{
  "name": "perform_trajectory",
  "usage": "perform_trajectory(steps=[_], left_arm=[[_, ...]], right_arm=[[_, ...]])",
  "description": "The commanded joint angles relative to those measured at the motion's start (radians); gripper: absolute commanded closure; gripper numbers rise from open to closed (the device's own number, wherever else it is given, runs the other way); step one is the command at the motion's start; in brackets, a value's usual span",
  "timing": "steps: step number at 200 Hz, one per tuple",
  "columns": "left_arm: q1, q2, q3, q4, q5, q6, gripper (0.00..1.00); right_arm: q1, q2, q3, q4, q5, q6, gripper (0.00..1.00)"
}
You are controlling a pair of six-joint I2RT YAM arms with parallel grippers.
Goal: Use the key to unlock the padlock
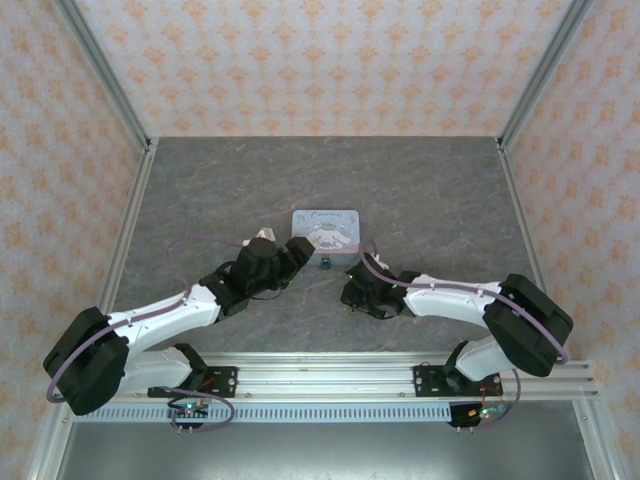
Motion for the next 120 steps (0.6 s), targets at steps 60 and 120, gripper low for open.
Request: perform_trajectory(steps=[60, 120], left_arm=[[-0.005, 0.021, 0.012, 0.005, -0.028, 0.023, 0.18], [-0.004, 0.012, 0.015, -0.011, -0.033, 0.033, 0.18]], right_arm=[[0.074, 0.053, 0.206, -0.351, 0.049, -0.343, 0.39], [0.074, 0.115, 0.211, -0.4, 0.045, -0.453, 0.4]])
